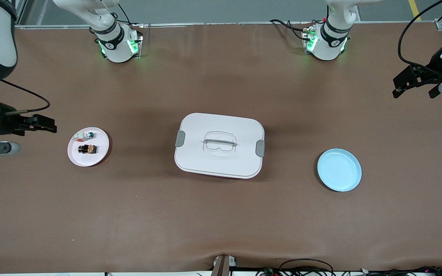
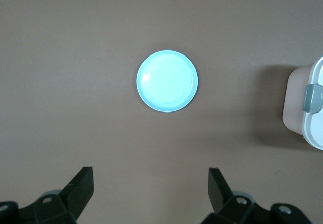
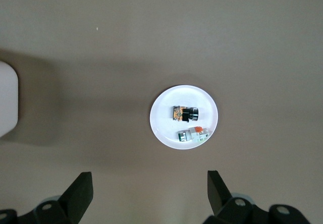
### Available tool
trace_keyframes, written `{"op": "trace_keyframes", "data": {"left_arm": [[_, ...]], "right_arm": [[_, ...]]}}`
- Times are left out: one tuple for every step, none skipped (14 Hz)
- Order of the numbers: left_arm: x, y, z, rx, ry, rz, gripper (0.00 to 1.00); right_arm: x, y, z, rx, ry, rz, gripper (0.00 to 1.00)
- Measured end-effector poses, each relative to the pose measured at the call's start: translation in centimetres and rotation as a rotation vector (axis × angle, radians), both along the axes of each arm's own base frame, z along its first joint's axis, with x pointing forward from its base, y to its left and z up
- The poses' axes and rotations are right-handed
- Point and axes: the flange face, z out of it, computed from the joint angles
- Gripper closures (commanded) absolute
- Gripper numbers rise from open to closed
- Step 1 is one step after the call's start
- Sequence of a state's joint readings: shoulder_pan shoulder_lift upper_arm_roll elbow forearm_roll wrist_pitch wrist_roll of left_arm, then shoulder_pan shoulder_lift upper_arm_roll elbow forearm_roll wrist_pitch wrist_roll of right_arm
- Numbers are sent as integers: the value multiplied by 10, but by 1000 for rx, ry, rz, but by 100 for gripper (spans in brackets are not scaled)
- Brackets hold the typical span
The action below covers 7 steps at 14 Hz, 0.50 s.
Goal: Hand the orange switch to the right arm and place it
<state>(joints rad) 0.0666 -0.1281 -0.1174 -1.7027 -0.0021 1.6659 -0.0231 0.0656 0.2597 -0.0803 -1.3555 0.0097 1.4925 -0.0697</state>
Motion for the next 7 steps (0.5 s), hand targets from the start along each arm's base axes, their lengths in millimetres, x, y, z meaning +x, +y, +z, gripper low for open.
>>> {"op": "trace_keyframes", "data": {"left_arm": [[0,0,1,0,-1,0,0],[0,0,1,0,-2,-1,0],[0,-1,1,0,-2,-1,0],[0,-1,2,0,-4,-2,0],[0,-2,3,0,-5,-3,0],[0,-3,3,0,-7,-5,0],[0,-4,4,0,-7,-8,0]], "right_arm": [[0,-6,7,-3,-13,-17,0],[0,-13,12,-6,-23,-31,0],[0,-21,17,-7,-31,-44,0],[0,-28,20,-8,-37,-55,0],[-1,-32,25,-8,-42,-62,0],[-3,-33,29,-8,-45,-67,0],[-6,-32,33,-7,-40,-72,0]]}}
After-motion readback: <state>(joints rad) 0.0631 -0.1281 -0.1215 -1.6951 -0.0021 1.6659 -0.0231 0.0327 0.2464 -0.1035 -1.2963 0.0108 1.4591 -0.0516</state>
